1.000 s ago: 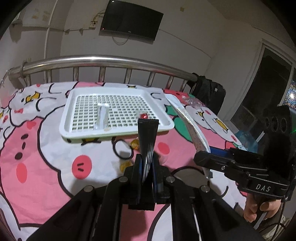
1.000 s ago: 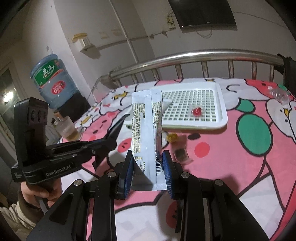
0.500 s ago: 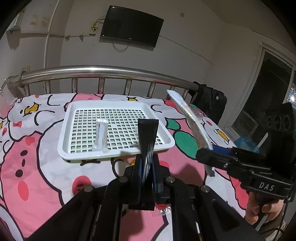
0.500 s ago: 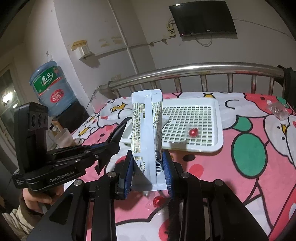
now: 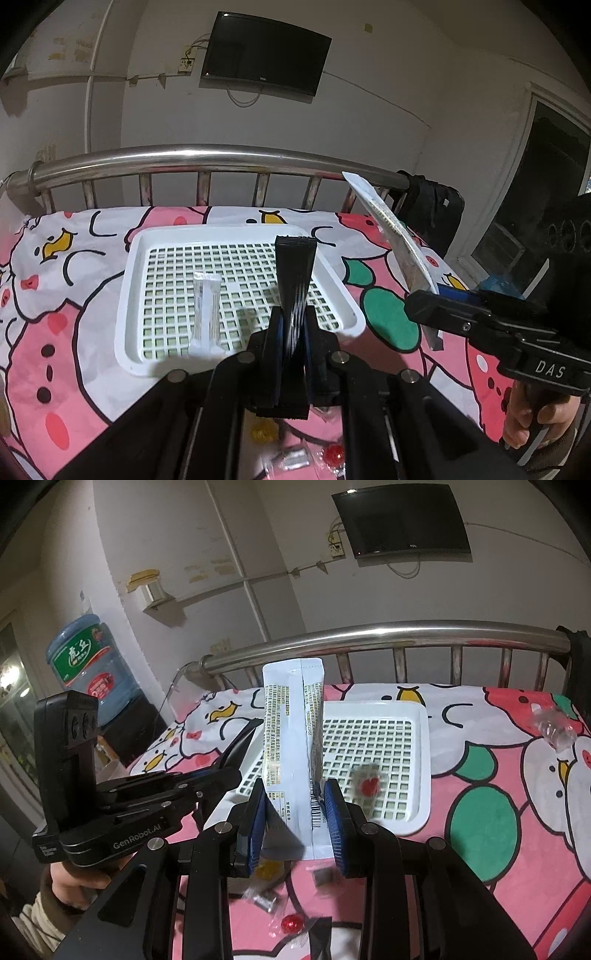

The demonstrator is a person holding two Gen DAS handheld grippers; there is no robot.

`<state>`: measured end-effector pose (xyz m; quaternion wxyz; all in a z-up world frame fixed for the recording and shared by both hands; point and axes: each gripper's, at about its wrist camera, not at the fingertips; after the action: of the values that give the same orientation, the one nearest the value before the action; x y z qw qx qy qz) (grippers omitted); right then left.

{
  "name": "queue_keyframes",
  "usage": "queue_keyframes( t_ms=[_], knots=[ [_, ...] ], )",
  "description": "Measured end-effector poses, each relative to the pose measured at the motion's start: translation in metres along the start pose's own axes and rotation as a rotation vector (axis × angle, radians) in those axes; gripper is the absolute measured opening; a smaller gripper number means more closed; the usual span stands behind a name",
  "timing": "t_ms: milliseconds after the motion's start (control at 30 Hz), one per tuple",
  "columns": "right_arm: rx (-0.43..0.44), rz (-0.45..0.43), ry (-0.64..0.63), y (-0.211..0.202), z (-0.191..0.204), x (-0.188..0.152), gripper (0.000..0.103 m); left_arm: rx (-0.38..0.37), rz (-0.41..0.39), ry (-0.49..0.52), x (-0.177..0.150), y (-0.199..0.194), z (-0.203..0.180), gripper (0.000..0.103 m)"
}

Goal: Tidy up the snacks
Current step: 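Carry the black strip and snack stick over the tray and release them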

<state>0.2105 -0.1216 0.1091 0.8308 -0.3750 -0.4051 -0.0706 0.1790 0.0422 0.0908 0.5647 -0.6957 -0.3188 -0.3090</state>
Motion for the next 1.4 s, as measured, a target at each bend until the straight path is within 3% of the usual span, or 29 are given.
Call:
queue_keyframes(
  t_ms=[400,600,1133,1400],
  knots=[
    [-0.042,0.049,0.022,0.037,-0.017,0.034,0.029,0.044,0.025,-0.041,0.032,0.026,0.032,0.011],
    [-0.078,0.122,0.049,0.072,-0.034,0.044,0.029,0.079,0.069,-0.077,0.038,0.051,0.055,0.011],
    [-0.189,0.279,0.106,0.164,-0.069,0.042,0.029,0.137,0.208,-0.191,0.017,0.118,0.104,0.011],
    [-0.233,0.332,0.121,0.189,-0.082,0.037,0.029,0.178,0.259,-0.205,0.004,0.139,0.116,0.011]
  ],
)
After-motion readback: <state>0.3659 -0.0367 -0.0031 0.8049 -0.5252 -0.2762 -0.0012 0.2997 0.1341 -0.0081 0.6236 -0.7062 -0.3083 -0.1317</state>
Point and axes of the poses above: each gripper's, at about its wrist camera, not at the fingertips, and y roughly the way its jaws point, z to its left, x to its top, and after that the axes turned 5 degrees about y, right-handed
